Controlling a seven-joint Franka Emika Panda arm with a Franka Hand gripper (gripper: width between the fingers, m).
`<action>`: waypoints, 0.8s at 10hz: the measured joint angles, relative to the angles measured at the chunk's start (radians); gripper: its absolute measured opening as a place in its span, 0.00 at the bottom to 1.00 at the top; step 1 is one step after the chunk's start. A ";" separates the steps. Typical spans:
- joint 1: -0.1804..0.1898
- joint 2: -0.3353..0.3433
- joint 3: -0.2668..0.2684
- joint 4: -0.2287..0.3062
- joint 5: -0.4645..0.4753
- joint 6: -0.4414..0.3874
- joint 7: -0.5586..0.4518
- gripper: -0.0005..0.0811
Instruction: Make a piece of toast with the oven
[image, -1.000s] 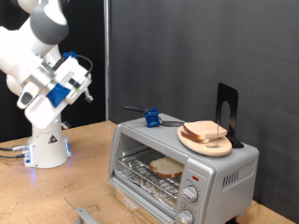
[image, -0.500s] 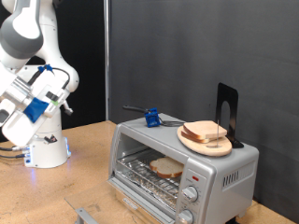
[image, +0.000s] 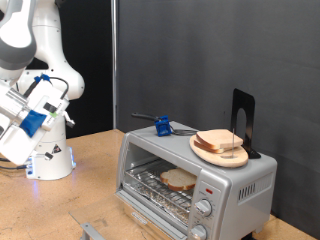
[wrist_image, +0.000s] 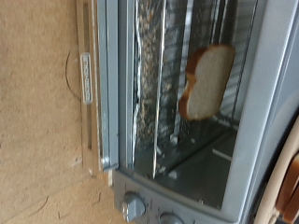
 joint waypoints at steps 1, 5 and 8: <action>0.000 0.017 -0.002 -0.009 0.039 0.032 -0.027 1.00; 0.022 0.197 0.033 0.005 0.082 0.119 -0.121 1.00; 0.040 0.347 0.073 0.040 0.160 0.203 -0.215 1.00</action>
